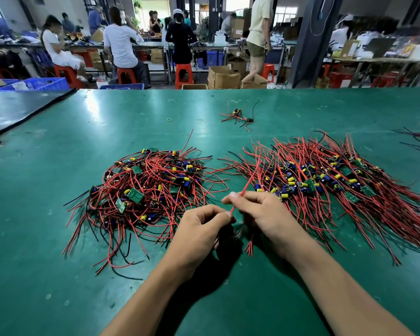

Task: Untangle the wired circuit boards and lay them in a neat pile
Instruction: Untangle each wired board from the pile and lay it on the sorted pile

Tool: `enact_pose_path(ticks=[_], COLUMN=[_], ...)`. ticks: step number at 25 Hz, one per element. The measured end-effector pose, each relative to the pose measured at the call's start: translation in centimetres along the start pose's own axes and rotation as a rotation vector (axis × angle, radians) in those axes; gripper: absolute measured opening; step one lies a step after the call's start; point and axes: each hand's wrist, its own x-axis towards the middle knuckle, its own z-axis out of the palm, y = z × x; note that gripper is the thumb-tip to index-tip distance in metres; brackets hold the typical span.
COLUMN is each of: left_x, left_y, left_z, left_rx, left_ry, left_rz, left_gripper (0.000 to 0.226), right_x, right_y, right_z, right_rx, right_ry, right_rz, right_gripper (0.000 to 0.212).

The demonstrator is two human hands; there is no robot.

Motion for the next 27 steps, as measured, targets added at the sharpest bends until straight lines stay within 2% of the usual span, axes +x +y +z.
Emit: enact_pose_path(ticks=[3, 5, 12, 15, 18, 21, 24, 27], left_x=[0.0, 0.0, 0.2, 0.0, 0.3, 0.6, 0.4, 0.5], left_y=[0.2, 0.4, 0.4, 0.8, 1.5, 1.7, 1.4, 1.6], left_z=[0.1, 0.2, -0.2, -0.1, -0.4, -0.6, -0.6, -0.5], left_rx=[0.038, 0.06, -0.007, -0.167, -0.353, -0.373, -0.401, -0.453], left_ry=[-0.113, -0.162, -0.153, -0.088, -0.067, -0.088, -0.075, -0.122], left_rz=[-0.014, -0.022, -0.085, -0.156, -0.255, -0.258, -0.229, -0.212], left_gripper=[0.018, 0.019, 0.022, 0.024, 0.051, 0.065, 0.066, 0.058], right_x=[1.0, 1.1, 1.1, 1.0, 0.9, 0.7, 0.0, -0.3], right_y=[-0.9, -1.0, -0.8, -0.9, -1.0, -0.9, -0.4, 0.6], right_z=[-1.9, -2.6, -1.9, -2.0, -2.0, -1.5, -0.6, 0.9], right_rx=[0.088, 0.179, 0.173, 0.241, 0.242, 0.095, -0.314, -0.643], right_ry=[0.258, 0.328, 0.439, 0.431, 0.416, 0.375, 0.357, 0.225], right_rz=[-0.064, -0.1, -0.216, -0.197, -0.165, -0.175, -0.35, -0.471], right_gripper=[0.023, 0.024, 0.019, 0.04, 0.051, 0.046, 0.04, 0.039])
